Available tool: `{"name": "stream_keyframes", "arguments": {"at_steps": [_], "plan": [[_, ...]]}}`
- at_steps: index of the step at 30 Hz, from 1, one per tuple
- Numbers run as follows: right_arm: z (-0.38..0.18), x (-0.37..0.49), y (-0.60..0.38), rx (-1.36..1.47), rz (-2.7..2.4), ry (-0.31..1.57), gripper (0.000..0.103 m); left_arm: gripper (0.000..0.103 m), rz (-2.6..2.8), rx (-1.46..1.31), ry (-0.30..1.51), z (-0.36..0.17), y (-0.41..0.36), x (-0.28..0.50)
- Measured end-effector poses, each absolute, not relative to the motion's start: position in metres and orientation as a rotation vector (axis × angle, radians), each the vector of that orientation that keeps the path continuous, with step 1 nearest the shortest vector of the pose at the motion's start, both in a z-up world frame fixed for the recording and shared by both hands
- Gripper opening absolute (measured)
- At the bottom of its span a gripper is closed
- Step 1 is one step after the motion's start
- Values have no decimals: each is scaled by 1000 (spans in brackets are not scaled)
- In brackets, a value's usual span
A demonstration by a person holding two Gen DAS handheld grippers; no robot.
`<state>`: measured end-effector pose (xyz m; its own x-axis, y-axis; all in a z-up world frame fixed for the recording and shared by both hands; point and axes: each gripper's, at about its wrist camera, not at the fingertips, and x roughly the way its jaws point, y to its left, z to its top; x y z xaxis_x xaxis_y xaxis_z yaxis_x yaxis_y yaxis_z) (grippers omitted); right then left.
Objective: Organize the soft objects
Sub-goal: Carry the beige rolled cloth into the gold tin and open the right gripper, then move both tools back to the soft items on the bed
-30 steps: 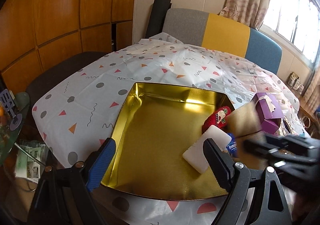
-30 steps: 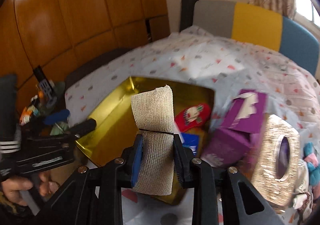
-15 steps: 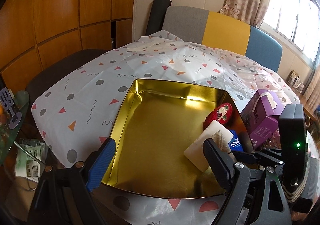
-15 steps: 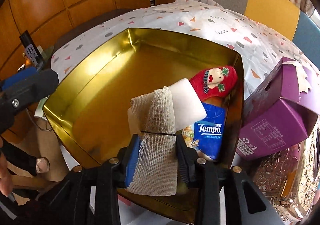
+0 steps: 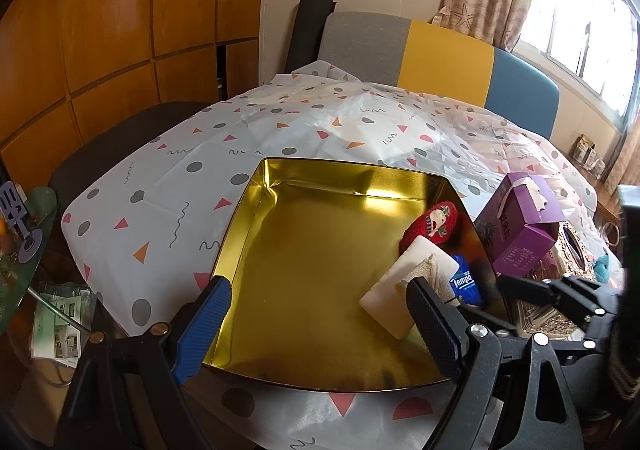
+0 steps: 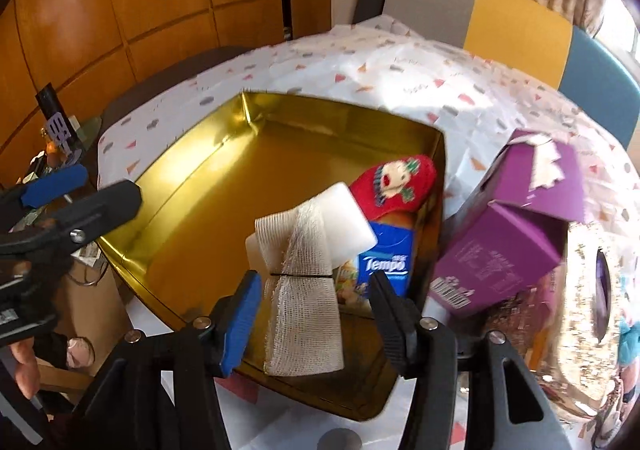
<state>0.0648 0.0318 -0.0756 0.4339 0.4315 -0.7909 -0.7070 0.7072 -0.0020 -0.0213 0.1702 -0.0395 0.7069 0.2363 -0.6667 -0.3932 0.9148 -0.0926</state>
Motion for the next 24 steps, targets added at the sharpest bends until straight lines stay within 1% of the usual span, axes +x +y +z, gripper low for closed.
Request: {"name": "stream_keyframes", "arguments": {"at_steps": [5, 15, 19, 24], "plan": [[-58, 56, 17, -368, 699, 787, 56, 90, 337, -221, 704, -37, 163, -21], [-8, 63, -53, -234, 554, 642, 56, 90, 298, -176, 691, -30, 144, -19], [4, 74, -93, -198, 456, 625, 56, 90, 279, -161, 697, -29, 136, -17], [5, 95, -151, -111, 314, 653, 56, 90, 259, -143, 706, -29, 125, -14]]}}
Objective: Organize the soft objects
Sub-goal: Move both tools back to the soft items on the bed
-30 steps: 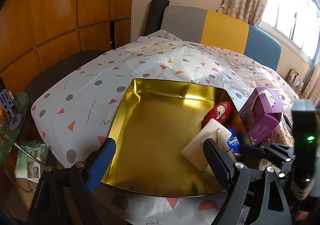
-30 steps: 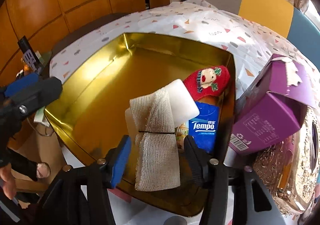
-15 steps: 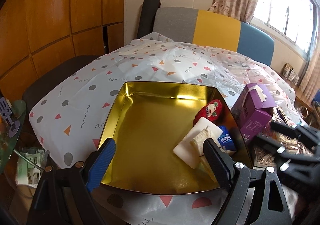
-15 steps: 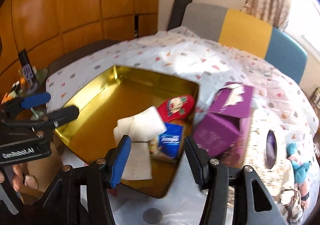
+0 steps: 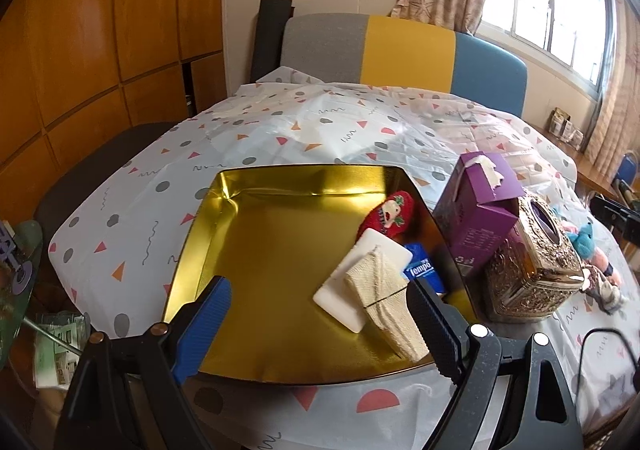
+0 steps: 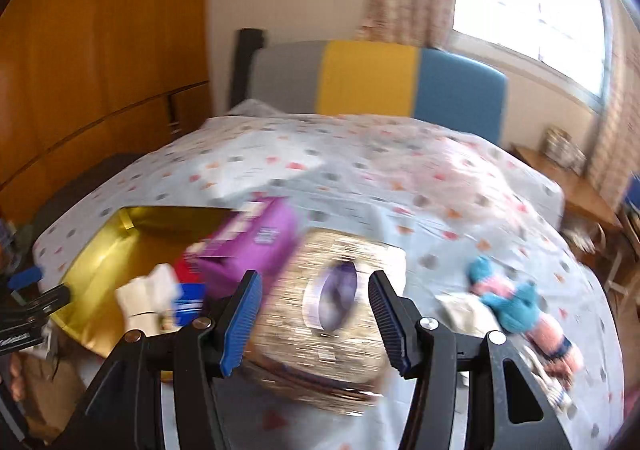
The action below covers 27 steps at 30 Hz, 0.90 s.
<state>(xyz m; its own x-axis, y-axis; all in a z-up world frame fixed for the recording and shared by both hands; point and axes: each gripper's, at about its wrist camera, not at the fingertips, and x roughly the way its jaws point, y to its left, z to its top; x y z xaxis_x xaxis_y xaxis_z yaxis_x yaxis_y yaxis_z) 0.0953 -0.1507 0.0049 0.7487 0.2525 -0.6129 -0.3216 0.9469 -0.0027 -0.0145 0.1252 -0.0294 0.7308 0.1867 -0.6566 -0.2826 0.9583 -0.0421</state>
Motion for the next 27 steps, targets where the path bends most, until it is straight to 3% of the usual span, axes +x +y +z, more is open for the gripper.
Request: {"name": "stream_keyframes", "arguments": {"at_steps": [16, 27], "plan": [[-40, 134, -318, 107, -132, 745, 56, 90, 179, -79, 699, -22, 96, -10], [-82, 126, -409, 490, -359, 861, 56, 90, -49, 4, 646, 15, 34, 10]]}}
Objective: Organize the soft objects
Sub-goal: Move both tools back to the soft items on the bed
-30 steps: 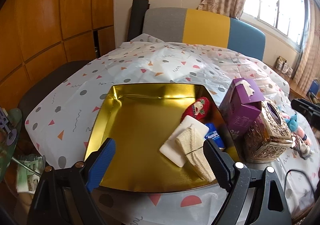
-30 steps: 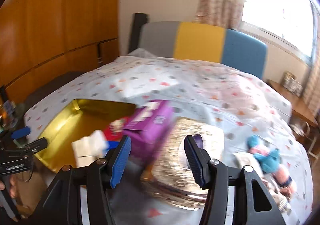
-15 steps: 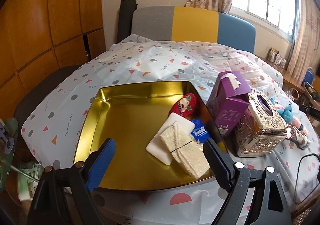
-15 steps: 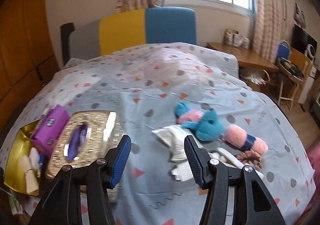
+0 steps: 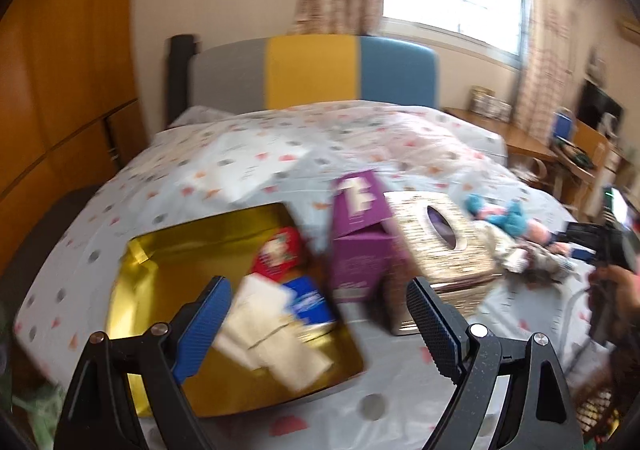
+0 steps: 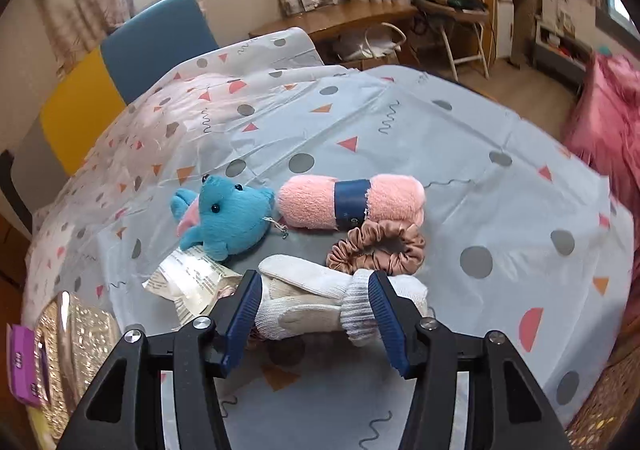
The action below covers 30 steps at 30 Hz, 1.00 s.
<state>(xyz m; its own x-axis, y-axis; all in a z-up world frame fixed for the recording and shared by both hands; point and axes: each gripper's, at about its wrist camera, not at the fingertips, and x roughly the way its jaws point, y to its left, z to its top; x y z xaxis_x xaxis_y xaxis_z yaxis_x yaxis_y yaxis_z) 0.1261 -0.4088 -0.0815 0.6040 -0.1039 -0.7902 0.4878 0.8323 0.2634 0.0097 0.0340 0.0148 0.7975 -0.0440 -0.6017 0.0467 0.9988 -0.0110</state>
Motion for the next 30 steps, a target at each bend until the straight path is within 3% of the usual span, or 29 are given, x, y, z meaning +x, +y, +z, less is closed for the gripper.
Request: {"name": "stream_keyframes", "arguments": {"at_steps": [13, 16, 18, 30], "plan": [[-77, 108, -432, 661, -391, 783, 56, 89, -403, 80, 695, 41, -110, 65], [-78, 100, -442, 720, -407, 753, 56, 82, -462, 76, 750, 35, -147, 84], [-80, 99, -445, 752, -397, 754, 56, 76, -476, 81, 792, 29, -170, 97], [-79, 98, -448, 812, -331, 724, 56, 76, -358, 57, 1080, -59, -254, 203]]}}
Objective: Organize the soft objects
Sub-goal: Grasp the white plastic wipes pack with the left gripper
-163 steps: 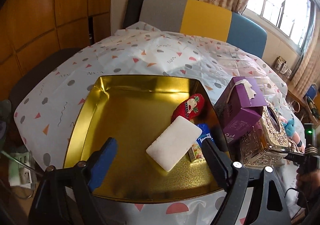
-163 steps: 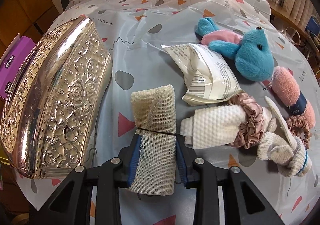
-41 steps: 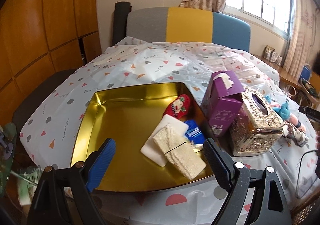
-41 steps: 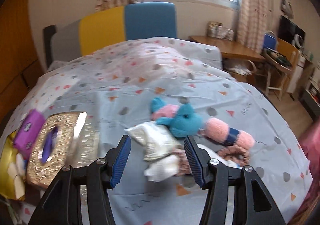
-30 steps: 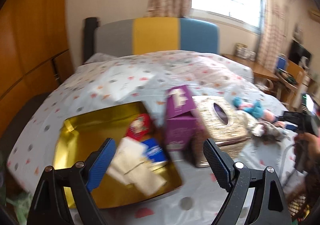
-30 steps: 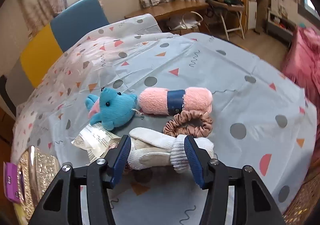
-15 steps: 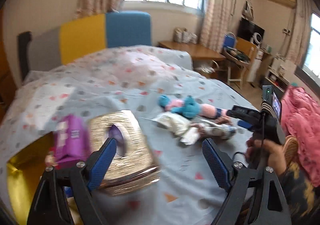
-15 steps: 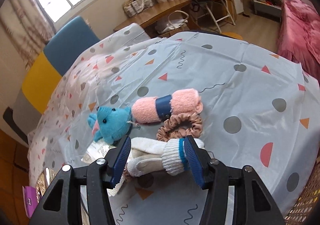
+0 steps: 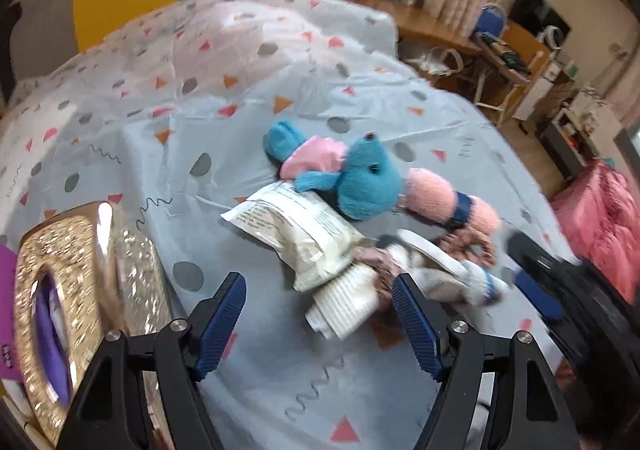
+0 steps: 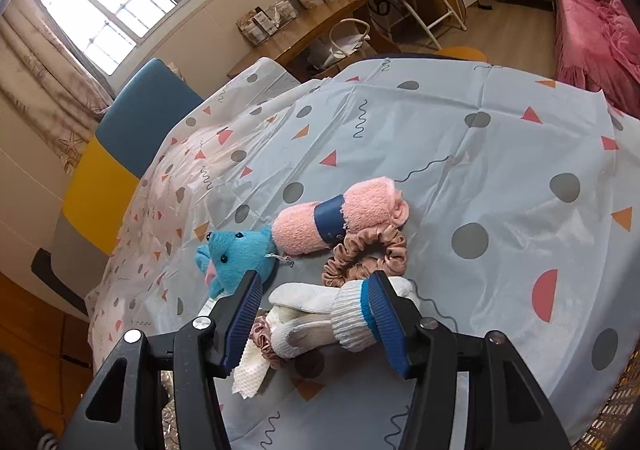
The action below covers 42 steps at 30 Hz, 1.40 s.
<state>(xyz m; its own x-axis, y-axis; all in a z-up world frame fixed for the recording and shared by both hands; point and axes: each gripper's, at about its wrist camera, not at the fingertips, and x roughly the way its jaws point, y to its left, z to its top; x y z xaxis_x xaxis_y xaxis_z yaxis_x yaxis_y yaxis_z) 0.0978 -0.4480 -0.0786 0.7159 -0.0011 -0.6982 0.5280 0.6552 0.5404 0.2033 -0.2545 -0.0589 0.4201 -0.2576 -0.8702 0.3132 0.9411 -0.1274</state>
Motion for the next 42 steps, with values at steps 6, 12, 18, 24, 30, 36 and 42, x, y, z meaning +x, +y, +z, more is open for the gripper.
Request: {"name": "stream_keyframes", "arguments": {"at_steps": [6, 12, 18, 24, 30, 36, 42], "plan": [[-78, 102, -443, 807, -284, 728, 56, 78, -287, 29, 1190, -97, -271, 252], [-83, 104, -442, 834, -252, 743, 56, 82, -263, 19, 1203, -111, -282, 280], [-85, 107, -439, 828, -242, 762, 56, 73, -250, 40, 1235, -128, -281, 286], [-85, 106, -441, 832, -239, 757, 56, 58, -296, 114, 1177, -125, -269, 250], [-83, 106, -439, 813, -238, 758, 56, 58, -313, 113, 1157, -122, -255, 203], [-84, 114, -430, 772, -197, 798, 56, 58, -365, 138, 1111, -120, -241, 164], [-84, 115, -428, 795, -135, 815, 56, 56, -433, 180, 1089, -118, -237, 136]]}}
